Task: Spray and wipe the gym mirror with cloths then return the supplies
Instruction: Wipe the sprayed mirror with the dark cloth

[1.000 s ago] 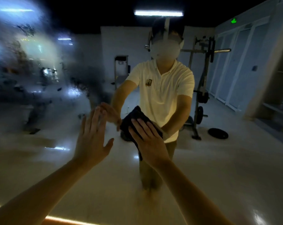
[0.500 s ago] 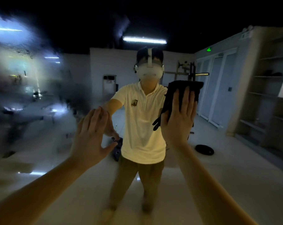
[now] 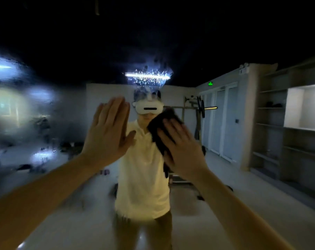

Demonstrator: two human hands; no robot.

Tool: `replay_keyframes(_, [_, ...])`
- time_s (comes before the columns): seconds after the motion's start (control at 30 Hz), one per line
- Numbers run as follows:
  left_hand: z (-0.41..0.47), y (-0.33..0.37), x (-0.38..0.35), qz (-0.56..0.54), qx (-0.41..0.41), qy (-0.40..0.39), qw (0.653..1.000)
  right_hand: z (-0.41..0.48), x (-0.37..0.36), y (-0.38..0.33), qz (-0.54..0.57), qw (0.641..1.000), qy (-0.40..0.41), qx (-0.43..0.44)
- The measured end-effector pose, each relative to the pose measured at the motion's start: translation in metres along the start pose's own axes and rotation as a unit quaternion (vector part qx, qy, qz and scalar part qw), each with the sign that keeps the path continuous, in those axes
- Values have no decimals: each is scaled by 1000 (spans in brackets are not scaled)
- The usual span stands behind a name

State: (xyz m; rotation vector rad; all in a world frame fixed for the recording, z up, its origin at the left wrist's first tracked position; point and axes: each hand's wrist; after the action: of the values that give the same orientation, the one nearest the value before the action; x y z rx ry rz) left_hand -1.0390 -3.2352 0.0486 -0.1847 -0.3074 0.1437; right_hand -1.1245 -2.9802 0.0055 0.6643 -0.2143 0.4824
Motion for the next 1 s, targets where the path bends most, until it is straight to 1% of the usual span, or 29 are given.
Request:
replay_keyframes(0.07, [23,-10,-4,17,7,6,1000,1,10,34,-7,995,24,-96])
replay_keyframes(0.1, [30,-14,-6,14,8,10,1000,3,16,51,-10,987,40,-154])
replay_keyframes(0.2, [35,-17,-15,12,8,29,999,20,32,91,-6,946,64,-318])
replay_keyframes(0.27, [34,-17,-18,9,6,41,999,43,35,95,4,924,84,-373])
replay_keyframes(0.33, [34,-18,-18,6,2,49,999,71,31,79,7,918,103,-382])
replay_keyframes(0.4, [34,-21,-18,8,-7,52,999,99,26,53,-12,932,108,-344])
replay_keyframes(0.5, [36,-27,-13,19,-26,46,998,133,20,9,-50,967,73,-240])
replay_keyframes(0.57, [41,-32,-4,13,-39,44,998,143,18,-7,-58,984,48,-159])
replay_keyframes(0.63, [52,-40,6,-2,-53,58,997,139,21,2,-61,994,32,-89])
replay_keyframes(0.7, [65,-51,12,2,-41,81,996,126,26,31,-88,995,19,-51])
replay_keyframes(0.73, [73,-58,14,11,-26,95,995,119,28,48,-98,993,16,-60])
replay_keyframes(0.77, [81,-64,14,21,-7,104,994,112,31,66,-97,991,19,-91])
replay_keyframes(0.87, [98,-76,9,36,43,99,993,96,40,115,-62,970,51,-232])
replay_keyframes(0.93, [101,-77,4,36,49,102,993,98,44,132,-39,948,67,-308])
replay_keyframes(1.0, [101,-76,-2,31,51,108,992,112,46,130,-27,929,85,-360])
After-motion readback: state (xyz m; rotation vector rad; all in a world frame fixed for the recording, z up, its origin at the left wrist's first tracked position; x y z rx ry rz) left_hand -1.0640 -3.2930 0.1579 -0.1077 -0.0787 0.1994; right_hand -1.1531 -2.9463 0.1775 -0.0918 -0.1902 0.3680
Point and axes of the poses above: each hand's wrist, its own z-axis towards the middle knuckle, its own x-axis out of the back of the hand, y = z × x, and after that the axes turned 7 degrees about x, right-handed
